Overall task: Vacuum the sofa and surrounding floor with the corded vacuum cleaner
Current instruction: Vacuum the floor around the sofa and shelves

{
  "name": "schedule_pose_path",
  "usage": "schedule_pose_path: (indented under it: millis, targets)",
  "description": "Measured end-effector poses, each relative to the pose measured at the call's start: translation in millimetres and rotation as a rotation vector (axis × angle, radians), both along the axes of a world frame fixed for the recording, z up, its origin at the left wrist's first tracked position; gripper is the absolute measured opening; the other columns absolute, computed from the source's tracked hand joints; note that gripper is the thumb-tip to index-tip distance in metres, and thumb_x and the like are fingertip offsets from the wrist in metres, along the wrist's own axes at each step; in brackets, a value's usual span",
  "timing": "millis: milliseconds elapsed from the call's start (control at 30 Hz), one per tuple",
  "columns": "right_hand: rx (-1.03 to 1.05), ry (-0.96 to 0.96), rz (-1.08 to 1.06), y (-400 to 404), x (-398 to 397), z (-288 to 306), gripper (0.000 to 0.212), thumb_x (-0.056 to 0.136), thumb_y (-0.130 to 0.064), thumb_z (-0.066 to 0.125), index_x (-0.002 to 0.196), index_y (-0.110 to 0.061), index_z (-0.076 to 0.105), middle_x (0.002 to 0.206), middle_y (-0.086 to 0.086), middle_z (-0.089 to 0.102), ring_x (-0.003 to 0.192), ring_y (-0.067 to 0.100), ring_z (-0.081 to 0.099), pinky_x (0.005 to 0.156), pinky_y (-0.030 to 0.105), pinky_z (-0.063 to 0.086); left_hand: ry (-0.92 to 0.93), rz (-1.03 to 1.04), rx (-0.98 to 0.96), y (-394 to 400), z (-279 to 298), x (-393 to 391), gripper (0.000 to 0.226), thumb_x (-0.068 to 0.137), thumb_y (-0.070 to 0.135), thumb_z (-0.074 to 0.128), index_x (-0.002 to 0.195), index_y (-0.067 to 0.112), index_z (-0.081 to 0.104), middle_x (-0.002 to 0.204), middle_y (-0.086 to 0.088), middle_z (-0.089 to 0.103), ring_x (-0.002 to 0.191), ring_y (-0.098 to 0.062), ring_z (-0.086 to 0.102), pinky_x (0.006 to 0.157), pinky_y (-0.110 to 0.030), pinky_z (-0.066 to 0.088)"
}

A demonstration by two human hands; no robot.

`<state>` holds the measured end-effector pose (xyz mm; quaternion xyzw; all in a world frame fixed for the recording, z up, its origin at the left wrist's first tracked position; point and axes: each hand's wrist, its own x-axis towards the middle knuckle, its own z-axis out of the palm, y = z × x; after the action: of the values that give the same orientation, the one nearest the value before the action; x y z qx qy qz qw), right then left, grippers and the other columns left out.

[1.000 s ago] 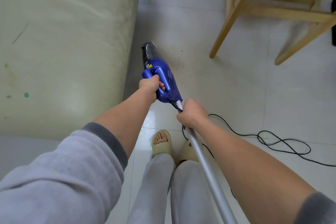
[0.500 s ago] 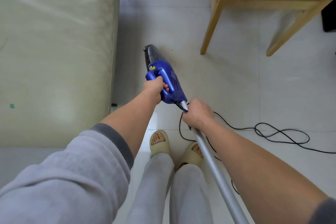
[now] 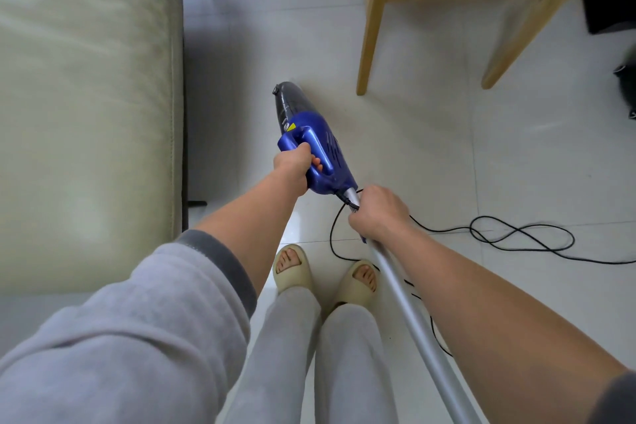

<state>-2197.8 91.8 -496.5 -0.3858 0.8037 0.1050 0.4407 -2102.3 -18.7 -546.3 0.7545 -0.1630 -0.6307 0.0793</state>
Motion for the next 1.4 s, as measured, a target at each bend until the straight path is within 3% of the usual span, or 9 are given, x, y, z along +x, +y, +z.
schedule_pose_path:
  millis: [667, 867, 1133, 1400]
  targets:
    - [-0.007, 0.027, -0.104, 37.6, -50.7, -1.4, 0.014, 0.083, -0.012, 0.059, 0.096, -0.014, 0.058, 0.08, 0.002, 0.055, 0.073, 0.025, 0.052, 0.06, 0.027, 0.038, -0.013, -0.127, 0.01, 27.5, 4.8, -64.3, 0.008, 0.092, 0.009, 0.049, 0.085, 0.011, 0.052, 0.061, -0.002, 0.054, 0.052, -0.013, 0.052, 0.052, -0.023, 0.045]
    - [-0.001, 0.02, -0.168, 47.4, -56.0, -2.4, 0.017, 0.08, -0.009, 0.057, 0.096, -0.012, 0.061, 0.079, 0.003, 0.058, 0.072, 0.026, 0.054, 0.059, 0.027, 0.038, -0.02, -0.191, 0.001, 32.8, 6.8, -80.2, 0.012, 0.091, 0.01, 0.051, 0.103, 0.009, 0.055, 0.062, -0.002, 0.055, 0.052, -0.012, 0.053, 0.051, -0.023, 0.045]
    - [0.019, -0.015, -0.234, 58.0, -59.2, 1.1, 0.013, 0.078, -0.008, 0.059, 0.092, -0.01, 0.059, 0.081, 0.004, 0.059, 0.07, 0.023, 0.055, 0.051, 0.025, 0.036, -0.012, -0.269, -0.011, 40.8, 8.1, -91.0, 0.01, 0.091, 0.01, 0.051, 0.1, 0.008, 0.054, 0.06, -0.002, 0.054, 0.052, -0.013, 0.052, 0.05, -0.024, 0.045]
    - [0.049, -0.049, -0.255, 70.1, -41.4, 13.5, 0.013, 0.084, -0.013, 0.059, 0.095, -0.012, 0.052, 0.079, 0.001, 0.05, 0.073, 0.024, 0.052, 0.058, 0.028, 0.037, -0.035, -0.314, 0.017, 48.3, 10.0, -79.4, 0.012, 0.089, 0.008, 0.051, 0.1, 0.008, 0.055, 0.06, -0.002, 0.054, 0.052, -0.012, 0.052, 0.052, -0.023, 0.046]
